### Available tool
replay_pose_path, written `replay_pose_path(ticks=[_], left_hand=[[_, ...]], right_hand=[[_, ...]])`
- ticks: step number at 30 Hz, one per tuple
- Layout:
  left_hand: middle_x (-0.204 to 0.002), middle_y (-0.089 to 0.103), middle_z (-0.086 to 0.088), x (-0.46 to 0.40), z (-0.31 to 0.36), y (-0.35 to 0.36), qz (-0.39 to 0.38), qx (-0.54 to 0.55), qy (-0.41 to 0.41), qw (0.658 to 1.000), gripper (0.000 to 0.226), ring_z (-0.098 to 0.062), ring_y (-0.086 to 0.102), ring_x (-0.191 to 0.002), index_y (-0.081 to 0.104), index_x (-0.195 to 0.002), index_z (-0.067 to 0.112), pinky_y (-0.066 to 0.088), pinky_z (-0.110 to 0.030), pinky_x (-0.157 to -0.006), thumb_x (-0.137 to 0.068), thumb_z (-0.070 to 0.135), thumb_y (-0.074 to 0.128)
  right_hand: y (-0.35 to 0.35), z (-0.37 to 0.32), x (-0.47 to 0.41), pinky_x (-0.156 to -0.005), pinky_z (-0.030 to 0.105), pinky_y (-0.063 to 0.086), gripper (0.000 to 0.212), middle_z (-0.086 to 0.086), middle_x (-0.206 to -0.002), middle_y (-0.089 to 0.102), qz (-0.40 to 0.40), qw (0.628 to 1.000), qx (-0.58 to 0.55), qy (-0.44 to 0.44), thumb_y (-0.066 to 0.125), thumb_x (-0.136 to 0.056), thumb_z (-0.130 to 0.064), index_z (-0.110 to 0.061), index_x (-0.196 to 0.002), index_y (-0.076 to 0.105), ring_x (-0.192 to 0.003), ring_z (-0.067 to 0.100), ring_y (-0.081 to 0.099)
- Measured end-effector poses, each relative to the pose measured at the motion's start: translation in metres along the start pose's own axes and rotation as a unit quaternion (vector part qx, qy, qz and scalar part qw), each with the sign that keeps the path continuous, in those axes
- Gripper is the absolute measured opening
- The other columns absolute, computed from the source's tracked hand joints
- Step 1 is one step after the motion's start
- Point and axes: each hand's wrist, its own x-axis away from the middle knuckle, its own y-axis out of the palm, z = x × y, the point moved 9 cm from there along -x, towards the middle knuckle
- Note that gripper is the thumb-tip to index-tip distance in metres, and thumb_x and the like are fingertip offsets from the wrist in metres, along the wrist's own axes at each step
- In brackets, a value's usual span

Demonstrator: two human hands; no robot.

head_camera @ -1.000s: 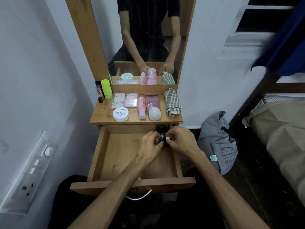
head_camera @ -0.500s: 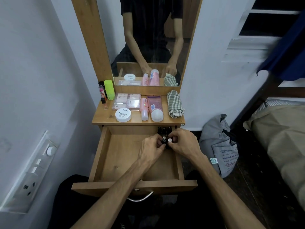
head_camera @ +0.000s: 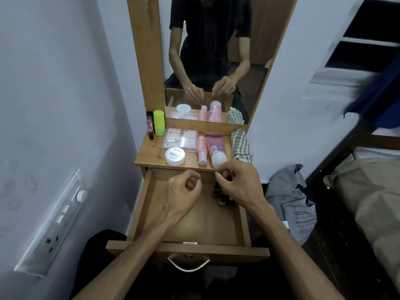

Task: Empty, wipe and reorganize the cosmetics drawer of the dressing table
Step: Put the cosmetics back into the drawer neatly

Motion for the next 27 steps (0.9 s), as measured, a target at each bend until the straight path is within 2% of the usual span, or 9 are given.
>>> replay_pose_path(ticks=[4, 8, 11, 13, 16, 19, 21, 23, 27], left_hand=[[-0.072, 0.067, 0.006, -0.024, -0.006, -0.061, 0.093, 0.005, 0.002, 0.996, 0.010, -0.010, 0.064, -0.063, 0.073, -0.092, 0.016, 0.057, -0.029, -0.059, -0.086, 0.008, 0.072], [-0.073, 0.070, 0.002, -0.055, -0.022, -0.107, 0.156, 0.022, -0.022, 0.987, 0.010, -0.010, 0.065, -0.064, 0.075, -0.093, 0.013, 0.058, -0.027, -0.059, -0.088, 0.010, 0.067], [-0.076, 0.070, 0.010, -0.082, -0.037, -0.130, 0.178, 0.011, -0.050, 0.983, 0.008, -0.004, 0.063, -0.067, 0.074, -0.090, 0.018, 0.056, -0.024, -0.061, -0.089, 0.017, 0.065], [-0.084, 0.069, 0.011, -0.100, -0.049, -0.138, 0.178, -0.012, -0.084, 0.980, 0.008, -0.001, 0.059, -0.067, 0.073, -0.093, 0.019, 0.052, -0.019, -0.062, -0.091, 0.016, 0.066], [-0.103, 0.073, 0.003, -0.127, -0.065, -0.144, 0.154, -0.060, -0.086, 0.983, 0.017, -0.006, 0.060, -0.077, 0.075, -0.107, 0.015, 0.044, -0.015, -0.066, -0.093, 0.020, 0.066], [-0.109, 0.071, 0.002, -0.151, -0.080, -0.145, 0.122, -0.084, -0.079, 0.986, 0.024, -0.011, 0.063, -0.081, 0.074, -0.114, 0.019, 0.050, -0.022, -0.070, -0.092, 0.028, 0.068], [-0.108, 0.070, 0.003, -0.165, -0.087, -0.142, 0.102, -0.099, -0.077, 0.987, 0.028, -0.014, 0.064, -0.083, 0.073, -0.115, 0.021, 0.054, -0.031, -0.075, -0.090, 0.034, 0.071], [-0.108, 0.069, 0.003, -0.175, -0.089, -0.136, 0.083, -0.117, -0.075, 0.987, 0.034, -0.016, 0.064, -0.086, 0.072, -0.117, 0.021, 0.049, -0.029, -0.073, -0.089, 0.040, 0.073], [-0.107, 0.068, 0.001, -0.185, -0.086, -0.126, 0.071, -0.130, -0.068, 0.987, 0.038, -0.015, 0.061, -0.090, 0.071, -0.117, 0.017, 0.043, -0.026, -0.072, -0.088, 0.042, 0.075]], right_hand=[[0.009, -0.038, -0.028, -0.062, 0.018, 0.047, 0.009, -0.016, -0.073, 0.066, 0.018, 0.999, -0.014, -0.037, 0.073, -0.085, -0.030, -0.025, -0.090, 0.079, -0.068, 0.003, 0.059], [0.028, -0.070, -0.062, -0.063, 0.024, 0.051, 0.011, -0.016, -0.073, 0.067, 0.005, 0.998, -0.006, -0.054, 0.071, -0.084, -0.031, -0.026, -0.088, 0.079, -0.068, 0.003, 0.059], [0.043, -0.084, -0.087, -0.061, 0.028, 0.051, 0.009, -0.015, -0.073, 0.068, 0.002, 0.999, -0.003, -0.042, 0.071, -0.081, -0.028, -0.027, -0.085, 0.079, -0.068, 0.004, 0.058], [0.053, -0.091, -0.103, -0.062, 0.031, 0.053, 0.011, -0.013, -0.073, 0.069, 0.003, 0.999, -0.002, -0.037, 0.070, -0.080, -0.028, -0.027, -0.088, 0.078, -0.068, 0.006, 0.060], [0.072, -0.099, -0.126, -0.067, 0.033, 0.056, 0.015, -0.013, -0.076, 0.070, -0.010, 0.999, 0.012, -0.039, 0.069, -0.081, -0.028, -0.028, -0.094, 0.077, -0.075, 0.008, 0.064], [0.086, -0.105, -0.147, -0.070, 0.034, 0.056, 0.020, -0.010, -0.083, 0.074, -0.016, 0.998, 0.036, -0.045, 0.067, -0.084, -0.025, -0.024, -0.101, 0.078, -0.080, 0.014, 0.068], [0.093, -0.108, -0.161, -0.070, 0.032, 0.043, 0.023, -0.006, -0.086, 0.074, -0.014, 0.997, 0.058, -0.043, 0.065, -0.086, -0.024, -0.022, -0.106, 0.076, -0.083, 0.016, 0.068], [0.096, -0.112, -0.173, -0.070, 0.031, 0.030, 0.028, -0.003, -0.090, 0.074, -0.002, 0.996, 0.079, -0.049, 0.065, -0.085, -0.025, -0.022, -0.112, 0.074, -0.086, 0.018, 0.067], [0.110, -0.114, -0.196, -0.071, 0.036, 0.051, 0.028, 0.004, -0.100, 0.070, -0.004, 0.994, 0.096, -0.049, 0.069, -0.085, -0.028, -0.015, -0.109, 0.069, -0.090, 0.026, 0.065]])
